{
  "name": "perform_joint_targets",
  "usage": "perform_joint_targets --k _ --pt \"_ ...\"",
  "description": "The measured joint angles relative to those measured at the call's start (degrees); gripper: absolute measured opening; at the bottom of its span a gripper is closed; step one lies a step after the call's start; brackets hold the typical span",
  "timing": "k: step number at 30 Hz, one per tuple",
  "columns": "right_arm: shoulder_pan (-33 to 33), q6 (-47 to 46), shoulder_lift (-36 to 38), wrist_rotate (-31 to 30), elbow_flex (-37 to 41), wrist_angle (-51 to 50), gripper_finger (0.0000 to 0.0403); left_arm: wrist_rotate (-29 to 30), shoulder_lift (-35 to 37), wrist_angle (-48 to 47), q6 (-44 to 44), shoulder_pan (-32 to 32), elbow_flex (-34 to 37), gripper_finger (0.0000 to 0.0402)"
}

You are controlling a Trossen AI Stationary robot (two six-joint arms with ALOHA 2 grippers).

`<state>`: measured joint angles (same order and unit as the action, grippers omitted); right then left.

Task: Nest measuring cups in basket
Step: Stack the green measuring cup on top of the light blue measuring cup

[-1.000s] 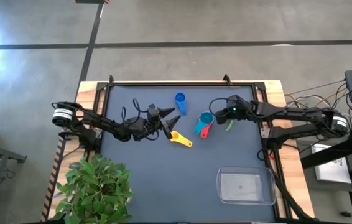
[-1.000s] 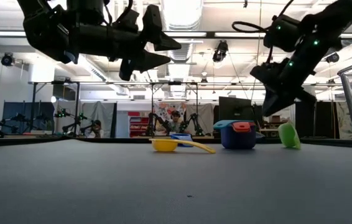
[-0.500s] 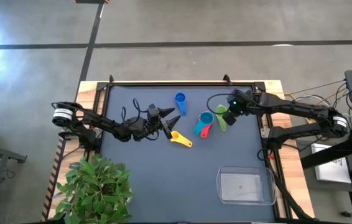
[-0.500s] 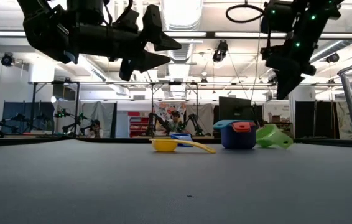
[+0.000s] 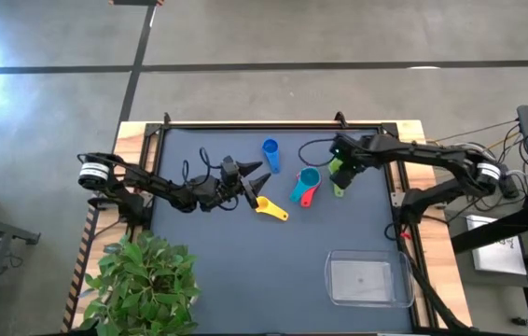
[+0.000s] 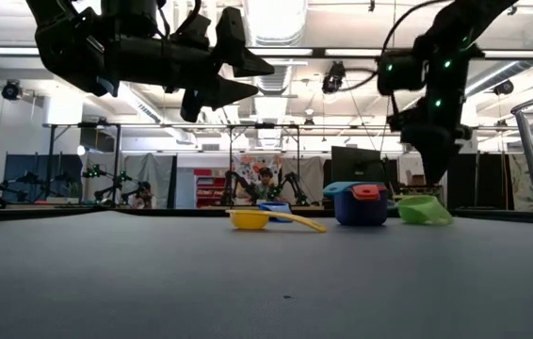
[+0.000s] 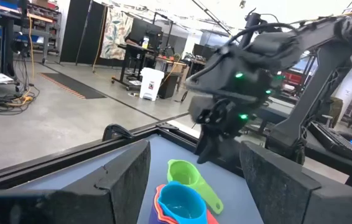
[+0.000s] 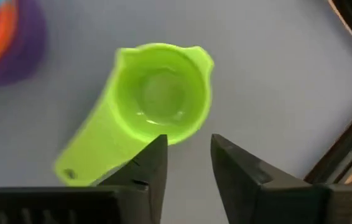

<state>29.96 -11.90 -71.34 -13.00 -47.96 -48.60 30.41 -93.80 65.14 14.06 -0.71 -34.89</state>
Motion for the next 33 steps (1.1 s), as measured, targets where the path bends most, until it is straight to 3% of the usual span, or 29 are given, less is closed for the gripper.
perform_joint_targets --k 5,8,16,22,28,33 --pt "4.1 4.2 -4.0 0.2 -1.2 1.8 0.0146 0.0 0.0 0.0 0.0 0.0 0.0 0.0232" --pt "6.4 6.4 -5.7 3.4 -1.3 5.0 0.016 0.0 0.0 0.0 0.0 0.0 0.0 0.0232" --pt "10.4 8.7 -9.7 4.5 -1.2 9.1 0.0166 0.0 0.0 0.0 0.0 0.0 0.0 0.0232" --pt "11.1 11.2 -11.3 4.5 -1.2 9.3 0.0122 0.0 0.0 -0.1 0.0 0.0 0.0 0.0232" --pt "11.1 11.9 -10.3 7.9 -1.2 9.5 0.0021 0.0 0.0 -0.1 0.0 0.0 0.0 0.0232" --pt "11.1 9.0 -6.5 8.1 -1.2 8.6 0.001 0.0 0.0 0.0 0.2 0.0 0.0 0.0232"
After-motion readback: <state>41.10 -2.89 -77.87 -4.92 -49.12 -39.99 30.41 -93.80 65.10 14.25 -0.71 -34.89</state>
